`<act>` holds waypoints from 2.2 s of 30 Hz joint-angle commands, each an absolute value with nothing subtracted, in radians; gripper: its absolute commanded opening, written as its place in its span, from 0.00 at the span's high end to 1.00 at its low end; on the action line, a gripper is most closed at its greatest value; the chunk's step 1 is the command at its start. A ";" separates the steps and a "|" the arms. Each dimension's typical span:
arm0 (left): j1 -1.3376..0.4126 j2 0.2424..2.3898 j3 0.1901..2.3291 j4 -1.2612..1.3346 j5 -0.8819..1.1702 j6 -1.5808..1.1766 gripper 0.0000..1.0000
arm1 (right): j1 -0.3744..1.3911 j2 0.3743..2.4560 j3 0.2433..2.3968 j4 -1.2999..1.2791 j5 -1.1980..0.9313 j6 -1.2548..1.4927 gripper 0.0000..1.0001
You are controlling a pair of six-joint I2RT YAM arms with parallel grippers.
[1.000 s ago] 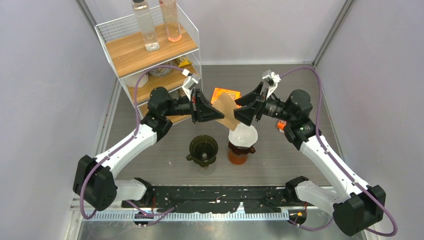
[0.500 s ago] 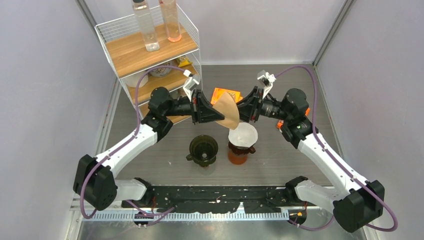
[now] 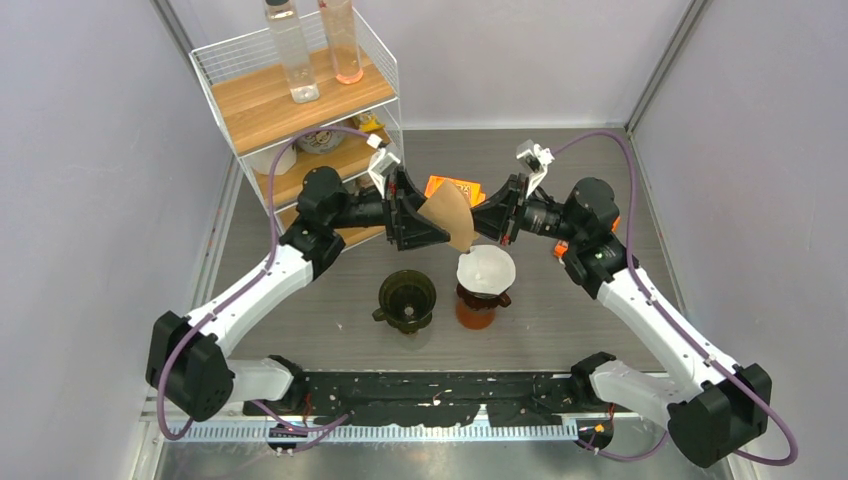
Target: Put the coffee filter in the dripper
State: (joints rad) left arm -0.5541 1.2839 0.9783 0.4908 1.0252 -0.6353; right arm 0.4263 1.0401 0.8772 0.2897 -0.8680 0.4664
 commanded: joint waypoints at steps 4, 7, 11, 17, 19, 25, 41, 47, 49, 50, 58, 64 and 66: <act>-0.555 1.182 1.026 0.188 0.701 -0.469 0.01 | 0.452 0.973 0.972 0.054 -0.574 0.304 0.95; -0.555 1.136 1.039 0.077 0.479 -0.438 0.01 | 0.519 0.962 1.017 -0.074 -0.277 0.205 0.95; -0.560 1.112 1.070 -0.017 0.283 -0.437 0.01 | 0.598 1.000 1.070 -0.164 0.025 0.152 0.95; -0.569 1.169 1.169 -0.006 0.294 -0.525 0.00 | 0.706 1.122 1.189 -0.250 0.386 0.081 0.95; -0.575 1.205 1.211 -0.006 0.292 -0.556 0.00 | 0.722 1.128 1.192 -0.224 0.422 0.070 0.95; -0.613 1.322 1.343 -0.006 0.316 -0.586 0.00 | 0.752 1.143 1.193 -0.164 0.467 0.043 0.95; -0.695 1.473 1.502 -0.110 0.173 -0.548 0.00 | 0.789 1.169 1.204 -0.156 0.497 0.038 0.95; -0.711 1.464 1.488 -0.153 0.077 -0.500 0.01 | 0.789 1.153 1.205 -0.152 0.473 0.044 0.95; -0.712 1.458 1.474 -0.146 0.074 -0.492 0.00 | 0.789 1.153 1.210 -0.160 0.474 0.050 0.95; -0.713 1.457 1.472 -0.145 0.069 -0.489 0.00 | 0.789 1.152 1.208 -0.161 0.470 0.053 0.95; -0.724 1.453 1.466 -0.165 0.010 -0.465 0.00 | 0.789 1.133 1.210 -0.171 0.458 0.069 0.95; -0.768 1.464 1.486 -0.193 -0.163 -0.421 0.00 | 0.789 1.129 1.201 -0.147 0.472 0.062 0.95; -0.778 1.474 1.502 -0.197 -0.203 -0.419 0.00 | 0.790 1.134 1.200 -0.141 0.452 0.056 0.95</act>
